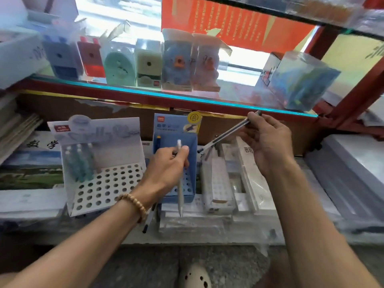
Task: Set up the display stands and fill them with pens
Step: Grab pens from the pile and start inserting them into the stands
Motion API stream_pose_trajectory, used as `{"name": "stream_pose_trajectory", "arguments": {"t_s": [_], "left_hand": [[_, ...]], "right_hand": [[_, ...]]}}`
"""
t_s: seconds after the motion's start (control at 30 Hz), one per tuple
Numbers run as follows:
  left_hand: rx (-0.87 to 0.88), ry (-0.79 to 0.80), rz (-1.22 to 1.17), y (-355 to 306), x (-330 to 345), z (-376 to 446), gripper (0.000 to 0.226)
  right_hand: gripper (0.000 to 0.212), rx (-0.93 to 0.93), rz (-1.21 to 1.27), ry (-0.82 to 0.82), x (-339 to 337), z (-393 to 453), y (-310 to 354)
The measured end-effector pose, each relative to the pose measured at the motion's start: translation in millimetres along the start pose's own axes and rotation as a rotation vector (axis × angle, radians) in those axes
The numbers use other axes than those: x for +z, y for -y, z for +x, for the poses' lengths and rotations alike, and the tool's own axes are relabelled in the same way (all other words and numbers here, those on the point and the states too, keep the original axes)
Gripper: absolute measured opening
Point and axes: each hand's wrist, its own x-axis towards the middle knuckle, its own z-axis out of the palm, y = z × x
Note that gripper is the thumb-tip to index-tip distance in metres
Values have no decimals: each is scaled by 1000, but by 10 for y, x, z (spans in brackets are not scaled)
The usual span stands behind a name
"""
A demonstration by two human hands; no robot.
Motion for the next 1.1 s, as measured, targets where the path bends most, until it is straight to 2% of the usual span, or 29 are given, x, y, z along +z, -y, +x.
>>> {"name": "stream_pose_trajectory", "arguments": {"t_s": [0.1, 0.23, 0.3, 0.4, 0.47, 0.57, 0.67, 0.97, 1.1], "left_hand": [[-6, 38, -24, -6, 81, 63, 42], [-35, 74, -116, 30, 189, 126, 41], [-49, 55, -176, 41, 223, 172, 40], [-64, 16, -210, 34, 246, 237, 39], [-66, 9, -215, 56, 251, 260, 38], [-62, 7, -228, 104, 260, 260, 37], [-45, 11, -238, 110, 271, 254, 35], [-7, 22, -220, 122, 217, 222, 33], [-1, 7, -212, 125, 173, 235, 32]], "right_hand": [[3, -78, -231, -104, -127, 152, -83], [16, -219, -553, -108, -168, 243, -211], [17, -250, -566, -171, -166, 287, -225], [15, -302, -488, -388, -197, 362, -181], [12, -335, -569, -441, -243, 400, -197], [12, -336, -810, -294, -267, 449, -377], [17, -287, -922, -91, -226, 488, -586], [16, -335, -985, -80, -219, 534, -631], [15, -354, -987, 3, -174, 523, -622]]}}
